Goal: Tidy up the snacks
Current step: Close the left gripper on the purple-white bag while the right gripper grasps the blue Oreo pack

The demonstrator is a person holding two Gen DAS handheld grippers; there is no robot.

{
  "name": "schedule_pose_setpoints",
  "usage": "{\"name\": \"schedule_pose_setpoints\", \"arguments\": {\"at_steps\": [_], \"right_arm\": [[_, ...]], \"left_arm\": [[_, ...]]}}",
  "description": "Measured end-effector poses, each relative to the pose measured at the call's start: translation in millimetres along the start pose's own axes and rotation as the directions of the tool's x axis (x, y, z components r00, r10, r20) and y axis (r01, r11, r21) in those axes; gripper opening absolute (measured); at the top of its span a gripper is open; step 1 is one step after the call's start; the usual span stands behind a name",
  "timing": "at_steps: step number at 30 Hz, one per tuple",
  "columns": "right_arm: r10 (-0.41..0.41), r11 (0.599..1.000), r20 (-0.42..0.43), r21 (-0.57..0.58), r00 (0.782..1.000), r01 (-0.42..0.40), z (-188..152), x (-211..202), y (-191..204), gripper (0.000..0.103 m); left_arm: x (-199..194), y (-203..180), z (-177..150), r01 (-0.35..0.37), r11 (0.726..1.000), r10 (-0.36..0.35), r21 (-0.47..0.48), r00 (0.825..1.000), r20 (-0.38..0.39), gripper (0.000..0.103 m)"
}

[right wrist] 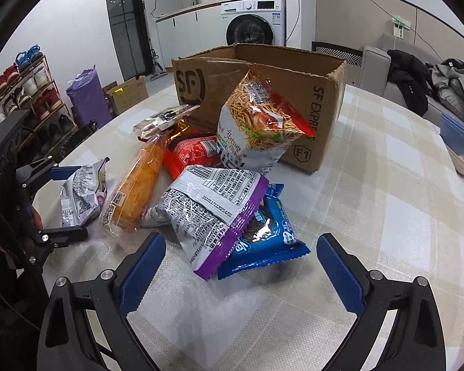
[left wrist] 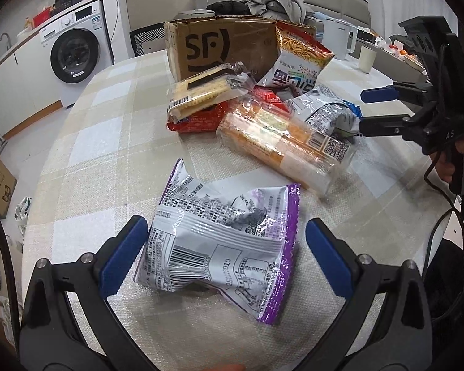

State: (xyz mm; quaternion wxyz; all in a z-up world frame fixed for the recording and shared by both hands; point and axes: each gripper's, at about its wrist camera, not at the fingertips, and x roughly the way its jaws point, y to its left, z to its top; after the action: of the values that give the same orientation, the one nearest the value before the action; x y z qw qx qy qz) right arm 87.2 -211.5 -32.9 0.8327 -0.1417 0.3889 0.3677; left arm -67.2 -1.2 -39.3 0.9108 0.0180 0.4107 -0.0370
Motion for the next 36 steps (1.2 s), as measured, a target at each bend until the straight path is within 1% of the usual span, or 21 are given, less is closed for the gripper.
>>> {"name": "schedule_pose_setpoints", "arguments": {"at_steps": [2,5,7,9,11,13,18,20,22,25,28,30,32,33,34,35,36], "right_arm": [[0.008,1.000,0.006,-0.001,1.000,-0.008,-2.3,-8.2,-7.3,0.100],[-0.030,0.999,0.031,0.044,0.999,0.029,-4.1,-19.3,-25.6,0.100],[-0.080,0.992,0.032,0.101,0.996,0.077,-3.8,-20.0,-38.7,0.100],[-0.139,0.979,0.010,0.149,0.990,0.136,-2.7,-14.1,-48.4,0.100],[-0.175,0.970,-0.020,0.165,0.984,0.176,-2.4,-6.3,-51.7,0.100],[-0.172,0.973,-0.035,0.149,0.985,0.175,-1.8,0.8,-46.8,0.100],[-0.155,0.986,-0.049,0.049,0.987,0.157,3.1,10.6,-24.4,0.100],[-0.165,0.986,-0.068,0.020,0.984,0.167,1.8,17.7,-18.8,0.100],[-0.150,0.988,-0.081,0.012,0.985,0.151,1.7,24.2,-15.2,0.100],[-0.153,0.988,-0.090,0.003,0.984,0.154,2.7,31.4,-11.1,0.100],[-0.147,0.989,-0.082,0.008,0.986,0.149,4.9,35.9,-10.2,0.100],[-0.148,0.988,-0.077,0.027,0.986,0.151,8.4,37.7,-13.7,0.097],[-0.136,0.989,-0.088,0.050,0.987,0.141,12.5,41.4,-15.0,0.080],[-0.128,0.989,-0.084,0.061,0.988,0.134,11.9,40.2,-15.8,0.077],[-0.125,0.989,-0.074,0.066,0.989,0.130,12.6,39.1,-17.3,0.066],[-0.127,0.989,-0.068,0.067,0.990,0.131,12.9,38.1,-19.3,0.062],[-0.119,0.990,-0.064,0.074,0.991,0.124,13.1,37.3,-21.0,0.061]], "left_arm": [[1.2,0.9,0.3,0.001,1.000,-0.001,-0.001,1.000,0.000,0.102],[0.9,2.8,-1.3,0.005,1.000,-0.005,-0.012,1.000,0.003,0.102],[1.8,4.8,-0.7,0.007,1.000,-0.007,-0.024,1.000,0.002,0.102],[3.4,6.7,-1.4,0.005,0.999,-0.005,-0.034,1.000,-0.005,0.102],[6.0,9.3,-1.6,0.005,0.999,-0.006,-0.048,1.000,-0.015,0.101],[7.2,11.3,-0.6,0.014,0.998,-0.014,-0.056,1.000,-0.015,0.101],[9.6,9.7,0.1,0.012,0.999,-0.013,-0.045,1.000,-0.019,0.101],[9.8,9.9,0.4,0.013,0.999,-0.014,-0.046,1.000,-0.019,0.101],[9.6,10.2,0.2,0.015,0.999,-0.016,-0.050,1.000,-0.019,0.101],[9.0,9.7,-0.6,0.017,0.999,-0.017,-0.049,1.000,-0.018,0.101],[9.2,9.2,-0.7,0.016,0.999,-0.017,-0.043,1.000,-0.019,0.101],[9.6,8.7,-0.8,0.012,0.999,-0.013,-0.041,1.000,-0.020,0.100],[9.8,8.0,-0.9,0.009,0.999,-0.010,-0.038,1.000,-0.021,0.099],[10.0,7.6,-0.8,0.009,0.999,-0.010,-0.035,1.000,-0.022,0.098],[10.7,7.2,-0.8,0.012,0.999,-0.013,-0.032,1.000,-0.025,0.096],[10.9,6.6,-1.2,0.012,1.000,-0.013,-0.029,1.000,-0.027,0.096],[10.7,6.0,-1.2,0.010,1.000,-0.011,-0.024,1.000,-0.026,0.096]]}}
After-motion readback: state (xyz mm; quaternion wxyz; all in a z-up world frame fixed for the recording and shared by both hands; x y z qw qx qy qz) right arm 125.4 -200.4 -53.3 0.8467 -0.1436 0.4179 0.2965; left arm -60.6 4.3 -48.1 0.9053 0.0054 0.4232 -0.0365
